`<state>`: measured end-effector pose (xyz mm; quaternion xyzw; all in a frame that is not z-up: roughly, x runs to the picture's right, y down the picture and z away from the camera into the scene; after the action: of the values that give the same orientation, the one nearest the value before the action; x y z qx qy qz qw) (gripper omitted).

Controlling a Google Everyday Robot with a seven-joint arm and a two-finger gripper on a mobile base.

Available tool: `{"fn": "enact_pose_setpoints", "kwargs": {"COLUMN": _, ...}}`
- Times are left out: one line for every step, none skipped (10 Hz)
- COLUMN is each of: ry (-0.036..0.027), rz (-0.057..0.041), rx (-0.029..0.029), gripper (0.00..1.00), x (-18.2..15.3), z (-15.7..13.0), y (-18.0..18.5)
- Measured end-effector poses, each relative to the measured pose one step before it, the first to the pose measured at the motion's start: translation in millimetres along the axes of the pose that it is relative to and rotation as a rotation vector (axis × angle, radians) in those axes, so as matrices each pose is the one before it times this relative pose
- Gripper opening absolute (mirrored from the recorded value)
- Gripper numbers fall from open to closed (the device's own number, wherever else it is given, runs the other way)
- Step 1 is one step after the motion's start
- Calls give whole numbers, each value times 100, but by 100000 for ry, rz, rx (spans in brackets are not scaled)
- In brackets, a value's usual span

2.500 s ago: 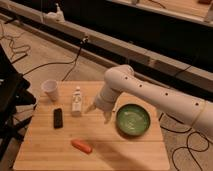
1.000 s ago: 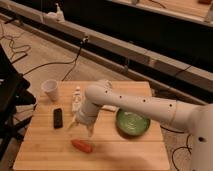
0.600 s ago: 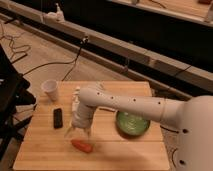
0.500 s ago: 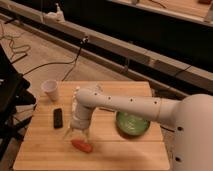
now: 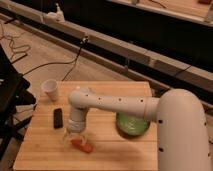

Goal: Place the pepper in the ceramic bowl

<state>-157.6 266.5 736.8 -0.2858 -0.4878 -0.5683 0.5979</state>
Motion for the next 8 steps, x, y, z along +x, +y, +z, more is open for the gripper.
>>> {"fn": "enact_pose_setpoints", "kwargs": {"ry": -53, "rz": 1449, "rx": -1987, "gripper": 67, "x": 310, "z": -152, "y": 590}}
{"fn": "enact_pose_setpoints", "kwargs": {"ry": -132, "rz": 1084, "rx": -1086, "gripper": 67, "x": 148, "z": -78, "y": 390}}
{"fn": "enact_pose_setpoints", "kwargs": {"ry": -390, "rz": 969, "rx": -1233, "gripper": 67, "x": 107, "z": 70, "y": 395}}
{"fn": "enact_pose_setpoints", "kwargs": {"ry": -1085, "rz": 1158, "rx": -1818, "gripper": 67, "x": 76, "z": 309, "y": 486}}
{"fn": "enact_pose_setpoints", "kwargs": {"ry": -1148, "rz": 392, "rx": -1139, "gripper": 67, "x": 21, "z": 337, "y": 124}}
{"fn": "enact_pose_setpoints", "kwargs": {"ry": -1229, "rz": -11, "rx": -1063, "gripper": 67, "x": 4, "z": 377, "y": 10}}
{"fn": "enact_pose_setpoints", "kwargs": {"ry": -1215, "rz": 123, "rx": -882, "gripper": 67, "x": 62, "z": 340, "y": 16}}
{"fn": "enact_pose_setpoints", "kwargs": {"ry": -1069, "rz": 106, "rx": -916, "gripper": 67, "x": 72, "z": 313, "y": 38}}
